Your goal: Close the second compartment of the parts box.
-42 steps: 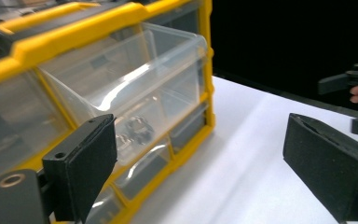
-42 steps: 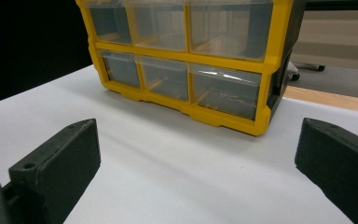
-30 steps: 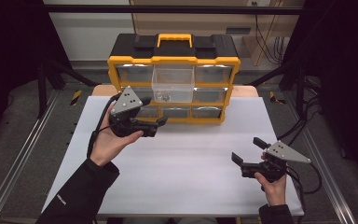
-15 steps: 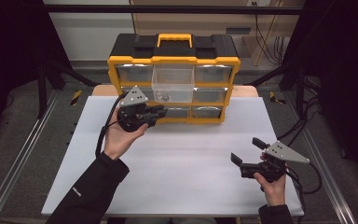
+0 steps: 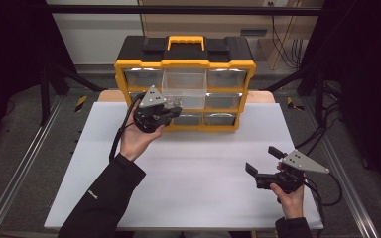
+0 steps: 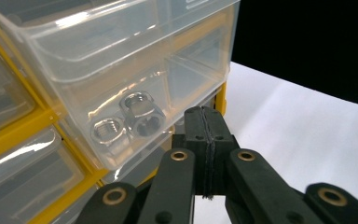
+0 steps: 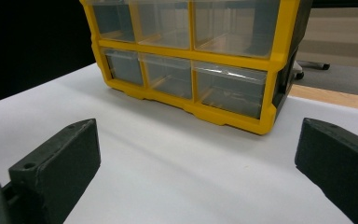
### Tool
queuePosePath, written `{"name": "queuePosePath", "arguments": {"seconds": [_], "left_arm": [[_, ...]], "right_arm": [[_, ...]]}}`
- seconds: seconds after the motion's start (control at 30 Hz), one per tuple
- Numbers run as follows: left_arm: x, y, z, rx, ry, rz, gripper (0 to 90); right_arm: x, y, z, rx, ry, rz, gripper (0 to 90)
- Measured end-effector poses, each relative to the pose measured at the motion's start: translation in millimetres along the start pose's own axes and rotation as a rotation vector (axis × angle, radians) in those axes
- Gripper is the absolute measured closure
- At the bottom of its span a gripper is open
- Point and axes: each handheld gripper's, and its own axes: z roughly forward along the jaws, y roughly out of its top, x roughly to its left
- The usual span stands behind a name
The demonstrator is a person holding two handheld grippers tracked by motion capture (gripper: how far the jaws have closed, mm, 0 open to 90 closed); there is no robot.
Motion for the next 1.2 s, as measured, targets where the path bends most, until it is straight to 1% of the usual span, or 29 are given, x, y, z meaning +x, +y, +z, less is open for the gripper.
{"name": "queuePosePath", "arguments": {"seconds": [0.03, 0.2, 0.23, 0.3, 0.37, 0.47, 0.63, 0.67, 0.73, 0.9, 1.0, 1.07, 1.2], "left_arm": [[2.1, 0.8, 1.9, -0.001, 0.002, 0.019, 89.3], [6.7, 0.9, 9.1, -0.013, 0.009, 0.037, 89.2], [6.1, 0.0, 11.1, -0.012, 0.014, 0.005, 89.3], [6.7, -0.3, 12.4, -0.018, 0.013, 0.001, 89.3], [8.5, -0.3, 13.2, -0.015, -0.007, -0.005, 89.3], [8.9, 0.2, 14.0, -0.017, -0.012, 0.008, 89.3], [10.9, 1.1, 14.1, -0.013, -0.023, 0.004, 89.3], [11.0, 2.3, 14.6, -0.017, -0.017, 0.009, 89.3], [11.4, 3.5, 15.0, -0.019, -0.010, 0.012, 89.3], [14.3, 5.5, 16.0, -0.020, 0.002, 0.013, 89.3], [17.0, 6.1, 17.5, -0.024, 0.016, 0.010, 89.3], [19.4, 6.8, 18.8, -0.027, 0.007, -0.001, 89.3], [19.4, 8.0, 20.5, -0.027, 0.017, 0.006, 89.3]], "right_arm": [[0.0, 0.0, 0.0, 0.000, 0.000, 0.000, 0.5], [0.1, -0.1, -0.1, 0.003, -0.001, 0.000, 0.5], [0.1, -0.2, 0.0, 0.003, -0.003, -0.002, 0.5], [0.2, -0.2, 0.0, 0.003, -0.002, -0.002, 0.5], [0.5, -0.4, 0.4, 0.003, -0.002, -0.002, 0.5], [0.6, -0.9, 1.2, 0.007, 0.002, -0.006, 0.5], [0.5, -0.8, 0.8, 0.006, 0.000, -0.007, 0.5], [0.7, -0.7, 1.0, 0.007, -0.005, 0.000, 0.5], [0.4, -0.9, 1.3, 0.010, -0.004, -0.005, 0.5], [0.8, -0.9, 1.0, 0.011, -0.001, -0.003, 0.5], [0.6, -0.6, 0.6, 0.008, -0.006, -0.001, 0.5], [0.7, -0.6, 0.6, 0.008, -0.005, -0.001, 0.5], [0.6, -0.7, 0.6, 0.010, -0.002, -0.003, 0.5]]}}
